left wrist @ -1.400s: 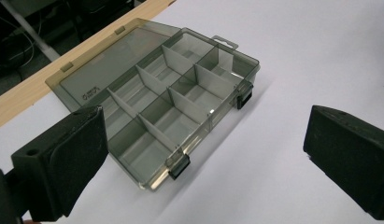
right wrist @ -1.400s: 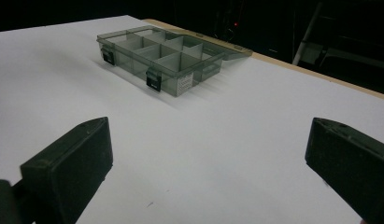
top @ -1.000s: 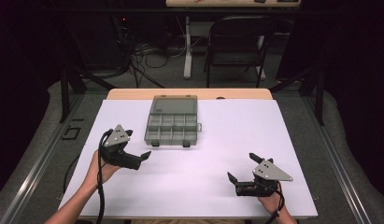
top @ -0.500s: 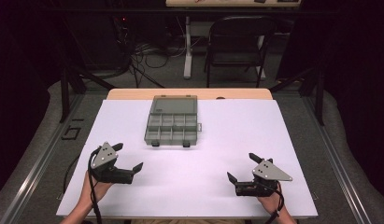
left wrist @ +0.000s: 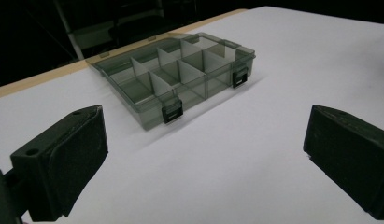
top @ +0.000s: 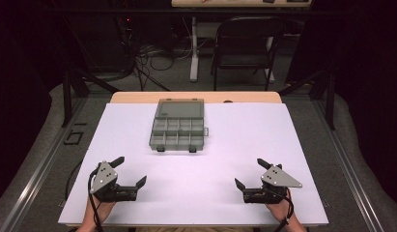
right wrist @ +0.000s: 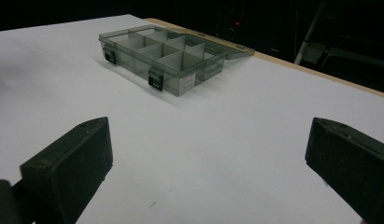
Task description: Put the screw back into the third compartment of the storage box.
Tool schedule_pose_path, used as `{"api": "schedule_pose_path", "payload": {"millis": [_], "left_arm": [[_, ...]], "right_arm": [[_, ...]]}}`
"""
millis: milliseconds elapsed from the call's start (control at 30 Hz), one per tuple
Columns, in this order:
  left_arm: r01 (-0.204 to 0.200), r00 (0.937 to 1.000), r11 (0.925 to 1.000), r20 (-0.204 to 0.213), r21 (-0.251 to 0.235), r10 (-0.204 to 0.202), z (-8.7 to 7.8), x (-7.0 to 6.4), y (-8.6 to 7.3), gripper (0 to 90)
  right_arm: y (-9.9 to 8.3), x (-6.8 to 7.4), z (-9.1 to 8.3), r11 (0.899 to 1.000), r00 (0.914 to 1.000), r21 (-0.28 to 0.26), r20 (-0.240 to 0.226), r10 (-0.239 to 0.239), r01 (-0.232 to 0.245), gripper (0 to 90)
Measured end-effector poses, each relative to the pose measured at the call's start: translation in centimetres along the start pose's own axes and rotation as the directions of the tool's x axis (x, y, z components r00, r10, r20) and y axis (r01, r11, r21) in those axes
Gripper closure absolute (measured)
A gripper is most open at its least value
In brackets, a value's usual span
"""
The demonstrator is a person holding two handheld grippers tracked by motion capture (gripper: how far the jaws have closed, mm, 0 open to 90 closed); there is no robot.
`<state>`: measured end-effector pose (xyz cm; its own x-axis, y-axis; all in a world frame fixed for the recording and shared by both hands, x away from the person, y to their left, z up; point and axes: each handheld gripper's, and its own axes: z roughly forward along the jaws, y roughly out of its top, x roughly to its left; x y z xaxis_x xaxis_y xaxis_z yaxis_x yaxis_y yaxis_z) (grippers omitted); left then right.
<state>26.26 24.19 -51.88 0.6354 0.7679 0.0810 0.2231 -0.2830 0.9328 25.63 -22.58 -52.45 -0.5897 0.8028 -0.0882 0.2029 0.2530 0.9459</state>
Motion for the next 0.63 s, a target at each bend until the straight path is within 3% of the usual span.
{"api": "schedule_pose_path", "payload": {"millis": [300, 633], "left_arm": [[0.021, 0.9997, 0.9994, -0.007, -0.026, -0.021, -0.31, -0.19, -0.68, 0.0], [0.032, 0.9994, 0.9993, 0.011, -0.018, -0.031, -0.08, 0.0, -0.75, 0.0]], "right_arm": [[-0.04, 0.18, -0.04, 1.0, 1.0, -0.003, -0.007, 0.001, -0.001, 0.2], [-0.05, 0.11, 0.11, 1.0, 1.0, 0.0, -0.007, -0.004, 0.004, 0.2]]}}
